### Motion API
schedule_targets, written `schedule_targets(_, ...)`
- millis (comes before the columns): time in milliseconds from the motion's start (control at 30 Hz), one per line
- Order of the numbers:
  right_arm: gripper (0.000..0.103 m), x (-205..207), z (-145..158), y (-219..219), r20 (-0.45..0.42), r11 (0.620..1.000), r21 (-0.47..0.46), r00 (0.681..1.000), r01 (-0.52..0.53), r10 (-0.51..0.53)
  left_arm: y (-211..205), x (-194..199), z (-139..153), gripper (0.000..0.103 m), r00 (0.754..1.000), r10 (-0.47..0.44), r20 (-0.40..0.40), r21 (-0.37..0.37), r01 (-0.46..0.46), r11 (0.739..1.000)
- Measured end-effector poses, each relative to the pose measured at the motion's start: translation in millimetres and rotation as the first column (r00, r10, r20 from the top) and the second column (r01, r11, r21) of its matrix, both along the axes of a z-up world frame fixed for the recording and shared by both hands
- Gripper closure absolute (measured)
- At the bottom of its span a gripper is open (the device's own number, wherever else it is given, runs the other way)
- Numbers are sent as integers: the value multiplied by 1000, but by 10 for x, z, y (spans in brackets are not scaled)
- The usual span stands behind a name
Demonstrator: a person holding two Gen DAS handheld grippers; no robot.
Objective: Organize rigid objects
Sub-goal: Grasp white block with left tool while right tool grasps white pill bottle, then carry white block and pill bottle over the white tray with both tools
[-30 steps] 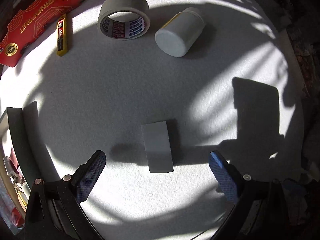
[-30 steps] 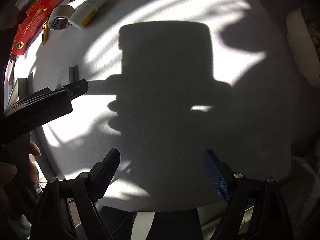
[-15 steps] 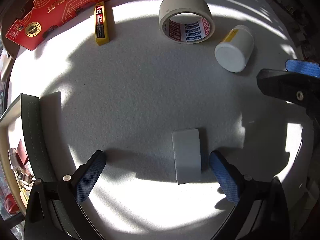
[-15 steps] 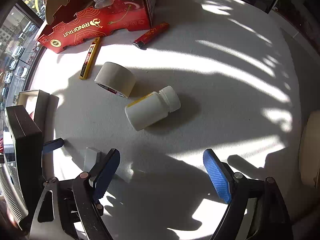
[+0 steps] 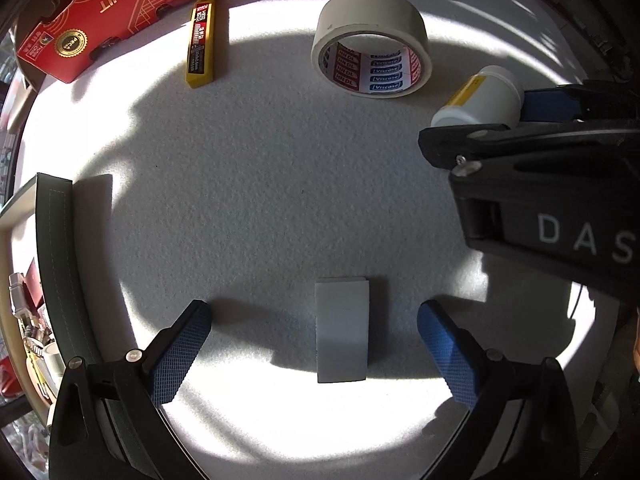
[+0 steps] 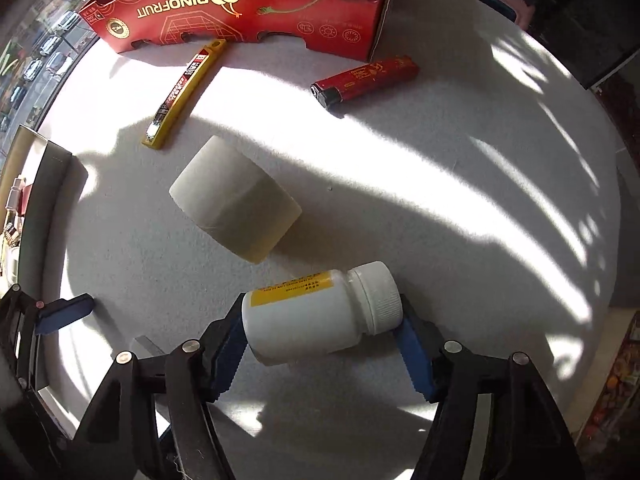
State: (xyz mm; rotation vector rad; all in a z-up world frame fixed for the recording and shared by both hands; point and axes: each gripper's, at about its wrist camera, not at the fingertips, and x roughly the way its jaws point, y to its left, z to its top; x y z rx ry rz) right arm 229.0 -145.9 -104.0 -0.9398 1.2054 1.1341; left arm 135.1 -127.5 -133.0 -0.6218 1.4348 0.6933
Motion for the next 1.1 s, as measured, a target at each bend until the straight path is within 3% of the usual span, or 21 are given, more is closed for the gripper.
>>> schedule_targets(33, 34, 26, 53, -55, -9, 1000, 11, 1000, 16, -16, 28, 32, 13, 5, 1000, -4, 0, 0, 4, 1000)
schedule_targets(133, 33, 121, 220, -279, -64, 995, 37, 994, 90, -87, -36, 79, 109, 24, 999, -45, 11, 14, 45, 999)
schedule_targets(267, 33, 238, 406, -761, -161, 976, 53, 966, 214, -203, -122, 110, 205, 77, 992, -123, 2, 17, 123, 992)
schedule_targets(367, 33, 243, 512, -992, -197, 958, 59, 944, 282, -266, -169, 57, 235, 77, 990, -140, 13, -37, 141, 989)
schedule_targets(467, 33, 244, 650, -1275, -229, 943, 54, 923, 329, -309, -308, -44, 367, 77, 982, -183, 34, -48, 185, 982)
schedule_targets(633, 33, 50, 636, -1635, -285, 930, 21, 894, 366, -346, -462, -205, 654, 77, 972, -220, 78, -57, 225, 973)
schedule_targets(900, 33, -293, 666, -1945, -286, 943, -9, 903, 332, -321, -751, -751, 993, 77, 965, -199, 172, -79, 215, 973)
schedule_targets(1100, 33, -653, 711, -1917, -272, 919, -10, 883, 394, -382, -970, -1177, 1183, 77, 928, -288, 236, -79, 314, 946)
